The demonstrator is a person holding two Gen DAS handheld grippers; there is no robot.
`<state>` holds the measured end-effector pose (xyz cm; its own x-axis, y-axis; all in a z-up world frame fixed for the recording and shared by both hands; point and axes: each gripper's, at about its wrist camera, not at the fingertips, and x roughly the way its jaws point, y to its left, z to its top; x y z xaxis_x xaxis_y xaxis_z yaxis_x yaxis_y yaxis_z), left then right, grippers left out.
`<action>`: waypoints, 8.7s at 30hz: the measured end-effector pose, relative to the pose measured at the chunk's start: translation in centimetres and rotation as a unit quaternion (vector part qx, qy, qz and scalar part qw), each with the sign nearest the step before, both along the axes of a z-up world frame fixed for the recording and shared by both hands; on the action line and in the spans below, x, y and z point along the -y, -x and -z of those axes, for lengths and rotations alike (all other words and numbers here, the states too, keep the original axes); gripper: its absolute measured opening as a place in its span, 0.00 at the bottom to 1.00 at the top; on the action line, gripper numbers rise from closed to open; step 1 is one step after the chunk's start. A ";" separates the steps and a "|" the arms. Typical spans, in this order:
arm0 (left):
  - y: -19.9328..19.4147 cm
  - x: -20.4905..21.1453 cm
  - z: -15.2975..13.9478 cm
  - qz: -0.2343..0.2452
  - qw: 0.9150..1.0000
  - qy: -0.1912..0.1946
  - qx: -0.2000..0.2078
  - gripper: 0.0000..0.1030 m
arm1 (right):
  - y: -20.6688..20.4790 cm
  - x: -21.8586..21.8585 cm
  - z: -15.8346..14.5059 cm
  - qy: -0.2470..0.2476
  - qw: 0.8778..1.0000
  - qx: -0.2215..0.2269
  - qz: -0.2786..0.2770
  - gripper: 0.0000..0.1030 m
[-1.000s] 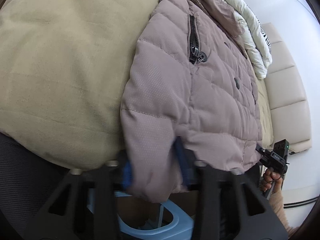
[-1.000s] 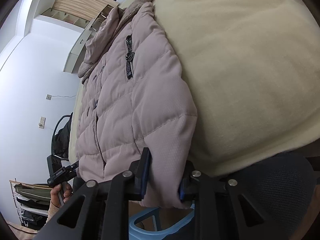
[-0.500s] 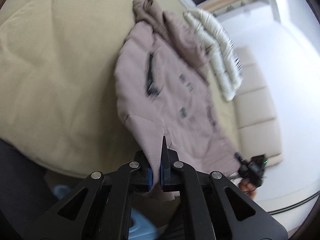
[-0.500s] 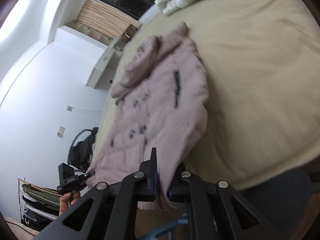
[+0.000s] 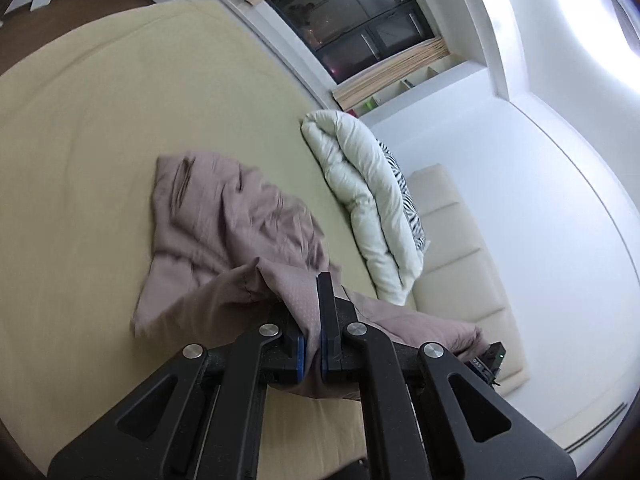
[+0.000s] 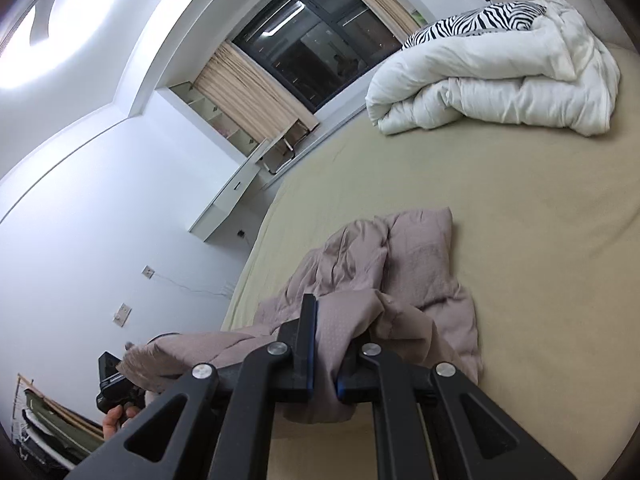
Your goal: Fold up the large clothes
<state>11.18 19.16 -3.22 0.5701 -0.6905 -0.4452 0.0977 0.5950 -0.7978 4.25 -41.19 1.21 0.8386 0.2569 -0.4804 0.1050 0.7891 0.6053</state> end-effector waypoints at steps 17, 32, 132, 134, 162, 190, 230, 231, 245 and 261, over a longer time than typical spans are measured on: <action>-27.8 4.9 17.8 -0.062 0.991 -0.068 -0.096 0.05 | -26.5 6.9 14.1 0.028 0.987 -0.142 0.071 0.15; -19.0 12.5 9.3 -0.081 0.962 -0.247 0.080 0.13 | -21.8 2.1 10.5 0.064 0.991 -0.117 0.031 0.97; -20.4 16.9 19.0 -0.024 0.909 -0.404 0.103 0.15 | -22.0 -3.3 11.3 0.215 0.971 -0.093 0.050 0.76; -20.5 17.0 19.5 -0.028 0.901 -0.424 0.083 0.15 | -22.7 -6.4 10.7 0.238 0.967 -0.091 0.011 0.80; -21.0 16.4 23.2 -0.009 0.889 -0.452 0.069 0.15 | -26.3 -13.1 18.0 0.310 0.935 -0.164 -0.039 0.88; -18.6 21.9 21.7 0.029 0.874 -0.475 0.098 0.15 | -20.6 -6.5 18.7 0.291 0.947 -0.136 -0.009 0.83; -13.8 3.7 18.9 -0.109 0.954 -0.277 -0.029 0.83 | -13.0 0.5 12.3 0.091 0.990 -0.107 0.010 1.00; -14.4 2.9 19.3 -0.103 0.960 -0.259 -0.035 0.83 | -13.1 1.6 12.7 0.072 0.992 -0.107 0.008 1.00; -22.2 5.0 26.4 0.022 0.979 -0.152 -0.133 0.83 | -17.4 9.3 18.4 -0.069 0.985 -0.159 -0.018 1.00; -26.8 3.8 30.6 0.051 0.982 -0.070 -0.165 0.67 | -23.5 8.3 23.3 -0.130 0.971 -0.172 -0.103 0.81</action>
<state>37.98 15.37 -33.78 0.3090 -0.6551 -0.6895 -0.0878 0.7022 -0.7065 27.73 -49.50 -22.04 0.5581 0.5519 -0.6196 0.1923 0.6403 0.7436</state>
